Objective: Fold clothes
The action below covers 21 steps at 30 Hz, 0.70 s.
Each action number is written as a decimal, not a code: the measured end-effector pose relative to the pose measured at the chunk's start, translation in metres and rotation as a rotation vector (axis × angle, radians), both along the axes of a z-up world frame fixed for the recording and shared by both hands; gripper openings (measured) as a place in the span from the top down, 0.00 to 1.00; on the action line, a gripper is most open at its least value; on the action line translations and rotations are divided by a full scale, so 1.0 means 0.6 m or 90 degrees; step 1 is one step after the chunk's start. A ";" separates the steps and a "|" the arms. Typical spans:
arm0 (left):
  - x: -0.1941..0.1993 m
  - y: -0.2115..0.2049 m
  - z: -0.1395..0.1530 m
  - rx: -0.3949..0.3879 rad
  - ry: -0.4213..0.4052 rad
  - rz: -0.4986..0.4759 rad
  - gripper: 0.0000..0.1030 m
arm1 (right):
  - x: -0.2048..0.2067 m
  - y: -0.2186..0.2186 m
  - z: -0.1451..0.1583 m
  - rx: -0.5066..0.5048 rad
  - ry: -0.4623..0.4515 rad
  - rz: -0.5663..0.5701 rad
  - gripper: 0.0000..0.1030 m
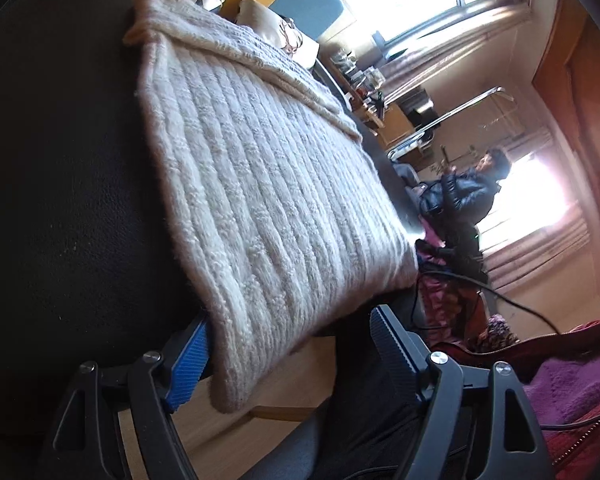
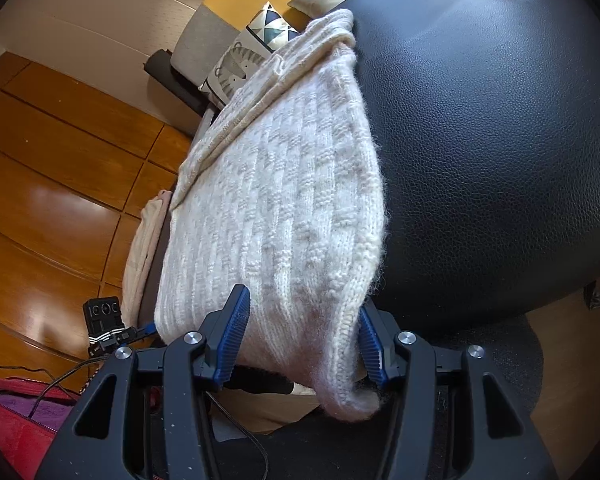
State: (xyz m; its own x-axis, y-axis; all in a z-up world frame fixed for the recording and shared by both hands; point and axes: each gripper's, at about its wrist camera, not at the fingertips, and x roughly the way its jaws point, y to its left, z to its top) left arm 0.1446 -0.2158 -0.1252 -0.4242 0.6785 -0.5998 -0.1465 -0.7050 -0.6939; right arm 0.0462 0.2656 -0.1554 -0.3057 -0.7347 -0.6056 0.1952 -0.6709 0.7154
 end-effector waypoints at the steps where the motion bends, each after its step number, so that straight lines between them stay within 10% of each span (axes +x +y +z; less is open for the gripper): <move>1: -0.003 0.008 0.005 -0.024 -0.002 0.000 0.23 | 0.000 -0.001 0.000 0.002 0.001 0.001 0.46; 8: -0.019 0.099 0.033 -0.257 0.019 -0.017 0.23 | -0.003 -0.003 0.001 0.007 0.006 0.010 0.46; 21: -0.049 0.146 0.029 -0.390 0.021 0.011 0.23 | -0.007 -0.014 0.004 0.015 0.025 0.014 0.46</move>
State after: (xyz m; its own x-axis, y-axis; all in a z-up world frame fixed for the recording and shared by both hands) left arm 0.1154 -0.1284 -0.1076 -0.4571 0.2069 -0.8650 -0.1453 -0.9769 -0.1569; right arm 0.0419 0.2569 -0.1532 -0.3135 -0.7273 -0.6105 0.2374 -0.6825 0.6912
